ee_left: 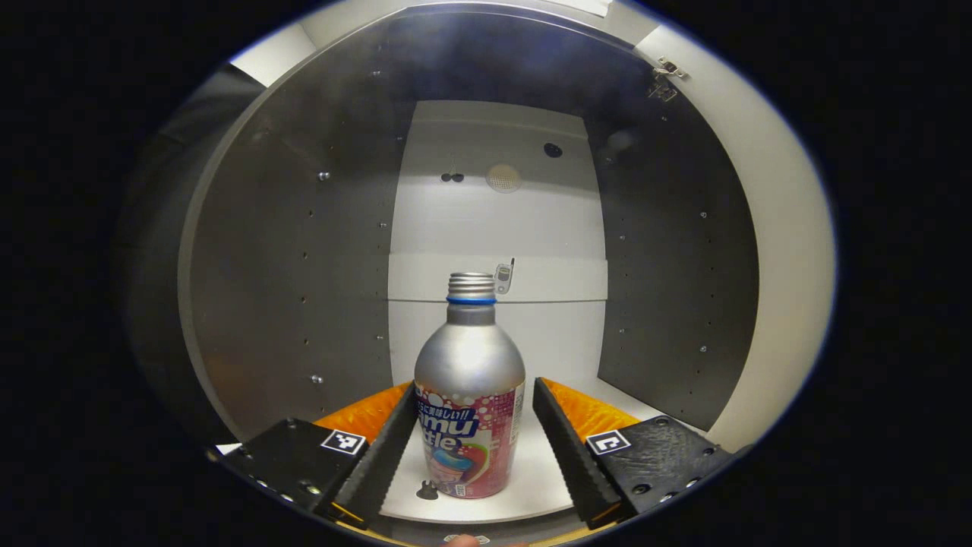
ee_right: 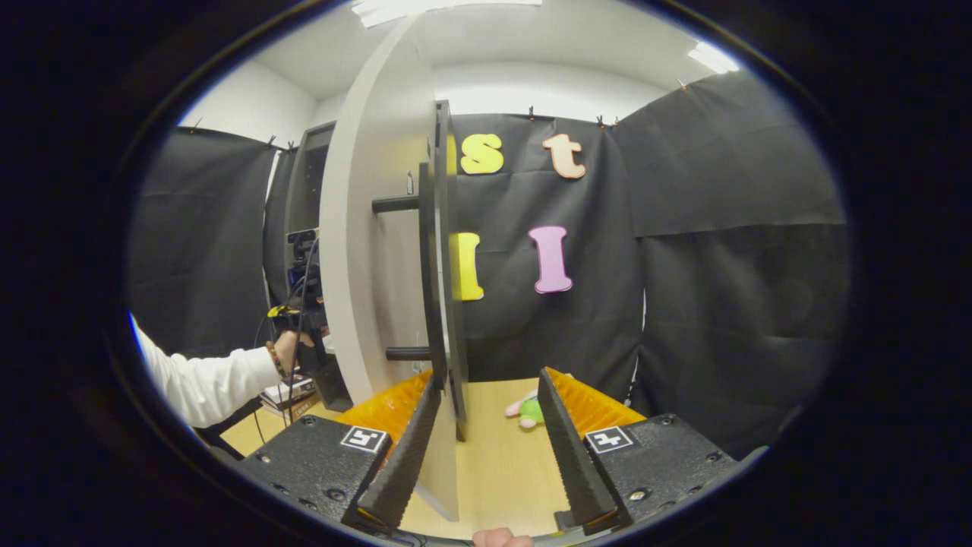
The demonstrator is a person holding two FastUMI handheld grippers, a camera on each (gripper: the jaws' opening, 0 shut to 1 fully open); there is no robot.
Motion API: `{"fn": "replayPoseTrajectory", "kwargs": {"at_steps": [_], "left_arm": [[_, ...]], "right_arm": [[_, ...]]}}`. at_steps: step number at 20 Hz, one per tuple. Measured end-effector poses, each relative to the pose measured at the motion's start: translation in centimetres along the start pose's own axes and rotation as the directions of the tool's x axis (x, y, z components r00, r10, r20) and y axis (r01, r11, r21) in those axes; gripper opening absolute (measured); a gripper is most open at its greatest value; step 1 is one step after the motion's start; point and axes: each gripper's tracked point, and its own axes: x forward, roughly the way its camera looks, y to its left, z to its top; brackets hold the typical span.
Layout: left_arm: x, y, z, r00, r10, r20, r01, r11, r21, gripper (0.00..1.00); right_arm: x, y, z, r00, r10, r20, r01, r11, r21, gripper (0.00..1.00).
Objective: Open the cabinet door with the right hand, grasp the bottle in the cabinet with the left hand and place it on the coaster, then close the cabinet door with the right hand.
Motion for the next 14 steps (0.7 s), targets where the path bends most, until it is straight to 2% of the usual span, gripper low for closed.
{"fn": "replayPoseTrajectory", "kwargs": {"at_steps": [1,2,3,5,9,14], "left_arm": [[0.0,0.1,0.0,1.0,0.002,-0.001,-0.002,1.0,0.001,0.83],[-0.1,0.2,0.0,1.0,0.006,-0.003,-0.006,1.0,0.002,0.91],[-0.1,0.2,0.0,1.0,0.004,-0.005,-0.004,1.0,0.002,0.78],[-0.6,0.3,0.3,1.0,0.0,0.003,0.0,1.0,-0.008,0.76],[-3.3,0.7,1.8,0.999,-0.015,0.044,0.015,1.0,-0.014,0.76],[-9.1,1.3,2.3,0.997,-0.056,0.062,0.058,0.998,-0.031,0.76]], "right_arm": [[0.0,0.0,0.0,1.0,0.001,0.001,-0.001,1.0,0.001,0.81],[0.1,0.0,0.0,1.0,0.001,0.002,-0.001,1.0,0.002,0.81],[0.1,0.0,-0.1,1.0,0.0,0.002,0.0,1.0,0.003,0.81],[0.2,0.0,-0.1,1.0,-0.002,0.004,0.002,1.0,0.003,0.81],[0.3,0.0,0.0,1.0,-0.001,0.012,0.001,1.0,0.015,0.81],[0.2,0.1,0.3,1.0,0.001,0.02,-0.002,1.0,0.015,0.81]]}}
